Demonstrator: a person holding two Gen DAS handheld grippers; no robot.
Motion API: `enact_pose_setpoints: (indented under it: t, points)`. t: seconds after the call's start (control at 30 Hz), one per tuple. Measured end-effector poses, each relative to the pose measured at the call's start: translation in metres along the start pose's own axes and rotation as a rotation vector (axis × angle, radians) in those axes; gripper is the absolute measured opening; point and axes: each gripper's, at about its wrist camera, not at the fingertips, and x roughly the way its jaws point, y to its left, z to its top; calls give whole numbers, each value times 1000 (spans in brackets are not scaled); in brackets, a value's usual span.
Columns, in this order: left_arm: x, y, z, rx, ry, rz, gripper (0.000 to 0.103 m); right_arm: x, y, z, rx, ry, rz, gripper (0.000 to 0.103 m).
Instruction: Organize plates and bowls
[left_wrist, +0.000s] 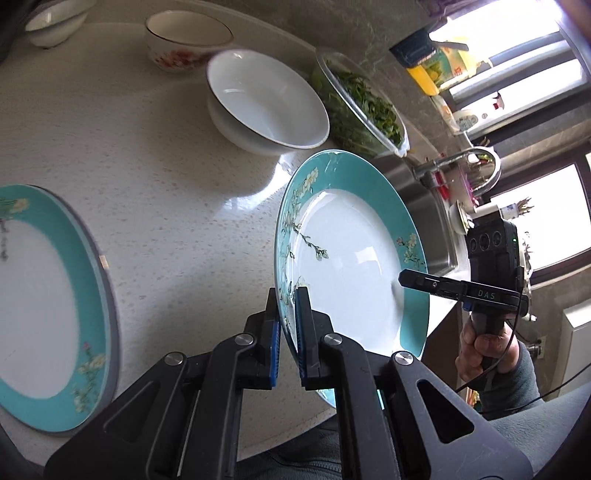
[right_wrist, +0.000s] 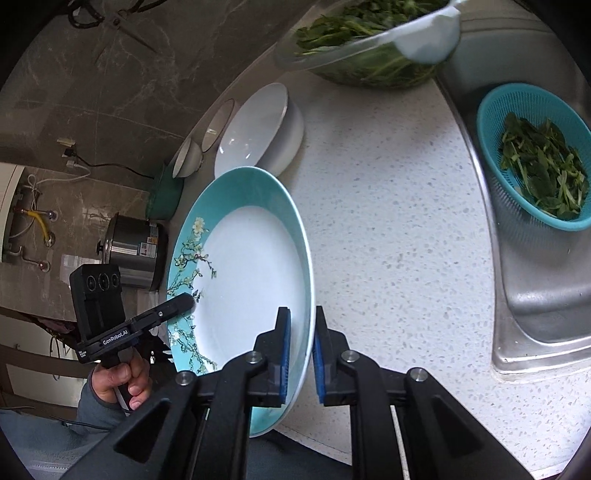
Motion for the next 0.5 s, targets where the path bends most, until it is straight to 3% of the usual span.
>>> enact_pose_setpoints:
  t: [0.27, 0.5]
  points:
    - [-84, 43, -26, -76, -113, 32, 5, 33, 73, 9, -136, 40, 25, 15]
    - [-155, 116, -57, -140, -183, 97, 5, 96, 141, 13, -254, 110, 43, 19]
